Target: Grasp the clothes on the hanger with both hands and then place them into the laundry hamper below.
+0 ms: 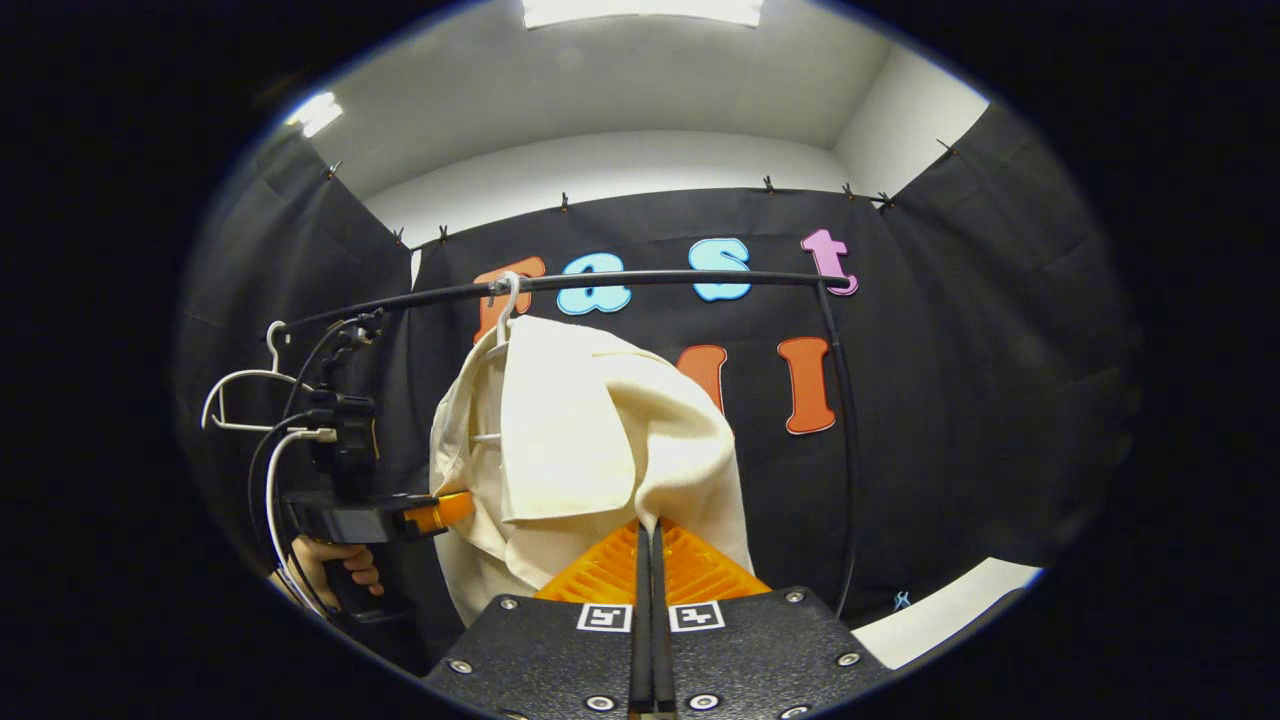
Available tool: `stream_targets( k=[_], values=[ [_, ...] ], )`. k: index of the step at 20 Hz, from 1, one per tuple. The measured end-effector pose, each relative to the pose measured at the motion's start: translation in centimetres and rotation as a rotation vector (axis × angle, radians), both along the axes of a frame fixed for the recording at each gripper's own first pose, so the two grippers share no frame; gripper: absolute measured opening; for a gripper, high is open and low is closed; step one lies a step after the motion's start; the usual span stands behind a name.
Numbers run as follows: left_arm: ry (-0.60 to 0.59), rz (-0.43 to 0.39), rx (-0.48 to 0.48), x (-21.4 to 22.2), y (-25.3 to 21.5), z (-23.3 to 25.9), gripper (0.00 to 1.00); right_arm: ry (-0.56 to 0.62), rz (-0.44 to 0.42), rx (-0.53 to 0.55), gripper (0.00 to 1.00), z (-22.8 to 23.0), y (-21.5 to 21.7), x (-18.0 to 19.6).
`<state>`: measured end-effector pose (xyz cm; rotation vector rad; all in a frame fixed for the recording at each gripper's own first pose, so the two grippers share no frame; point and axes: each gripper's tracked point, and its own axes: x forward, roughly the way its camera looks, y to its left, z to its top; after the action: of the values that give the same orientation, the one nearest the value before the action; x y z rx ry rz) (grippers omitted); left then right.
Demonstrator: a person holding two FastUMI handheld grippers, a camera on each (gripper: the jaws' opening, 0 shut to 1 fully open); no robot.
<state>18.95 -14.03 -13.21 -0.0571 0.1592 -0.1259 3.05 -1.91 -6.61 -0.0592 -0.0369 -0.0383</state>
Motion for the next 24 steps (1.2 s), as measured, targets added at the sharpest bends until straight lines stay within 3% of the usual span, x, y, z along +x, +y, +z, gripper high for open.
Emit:
stream_targets(
  k=[6, 11, 20, 24],
  values=[
    [-0.044, 0.015, 0.027, -1.8, 2.0, 2.7, 0.07, -0.058, -0.065, -0.024, 0.00, 3.2, -1.6, 0.0],
    [-0.171, 0.114, 0.097, -3.6, 7.2, 7.9, 0.07, -0.088, -0.113, -0.060, 0.00, 6.1, -2.5, -0.4],
    [-0.234, 0.193, 0.084, -3.4, 11.1, 12.9, 0.07, -0.135, -0.183, -0.057, 0.00, 11.5, -6.5, 0.2],
    [-0.251, 0.213, 0.099, -3.6, 12.4, 13.9, 0.07, -0.106, -0.198, -0.039, 0.00, 11.3, -8.0, 1.8]
  ],
)
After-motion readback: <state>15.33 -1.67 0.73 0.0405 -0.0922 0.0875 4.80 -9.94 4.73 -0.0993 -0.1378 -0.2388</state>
